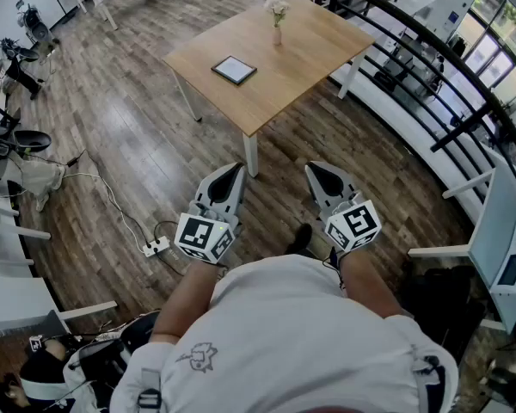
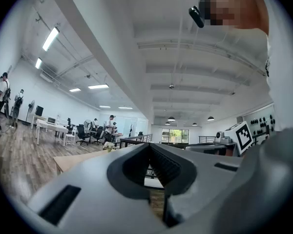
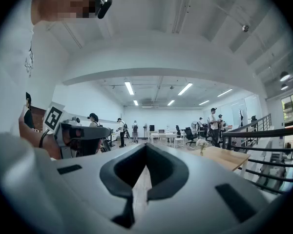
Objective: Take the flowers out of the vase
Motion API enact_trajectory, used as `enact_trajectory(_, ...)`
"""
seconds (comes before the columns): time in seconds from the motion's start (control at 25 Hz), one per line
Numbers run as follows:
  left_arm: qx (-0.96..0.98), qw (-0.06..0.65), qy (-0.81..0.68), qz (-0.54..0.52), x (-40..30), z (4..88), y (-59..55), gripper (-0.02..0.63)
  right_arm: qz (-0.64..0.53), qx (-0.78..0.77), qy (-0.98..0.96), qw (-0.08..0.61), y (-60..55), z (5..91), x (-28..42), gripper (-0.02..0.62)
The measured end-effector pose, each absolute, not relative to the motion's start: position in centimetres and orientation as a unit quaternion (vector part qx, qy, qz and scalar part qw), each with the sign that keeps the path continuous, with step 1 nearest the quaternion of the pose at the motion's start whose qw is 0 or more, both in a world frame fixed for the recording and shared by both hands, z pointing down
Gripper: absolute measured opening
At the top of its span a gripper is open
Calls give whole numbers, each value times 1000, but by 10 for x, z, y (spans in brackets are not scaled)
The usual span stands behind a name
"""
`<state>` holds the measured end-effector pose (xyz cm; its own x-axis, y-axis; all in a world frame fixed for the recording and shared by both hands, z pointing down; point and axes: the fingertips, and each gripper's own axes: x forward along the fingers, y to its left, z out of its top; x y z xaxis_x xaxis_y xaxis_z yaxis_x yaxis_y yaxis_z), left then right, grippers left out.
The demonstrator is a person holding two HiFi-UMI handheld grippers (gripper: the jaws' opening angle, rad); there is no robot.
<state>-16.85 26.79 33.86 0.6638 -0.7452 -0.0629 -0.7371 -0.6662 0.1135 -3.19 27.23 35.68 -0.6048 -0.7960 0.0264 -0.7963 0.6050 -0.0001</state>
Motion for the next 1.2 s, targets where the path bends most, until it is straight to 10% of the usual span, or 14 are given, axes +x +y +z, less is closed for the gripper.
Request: enact_trajectory(1.2, 920, 67, -387, -12, 17, 368, 102, 5, 31, 427, -904, 11, 114, 374, 133, 5)
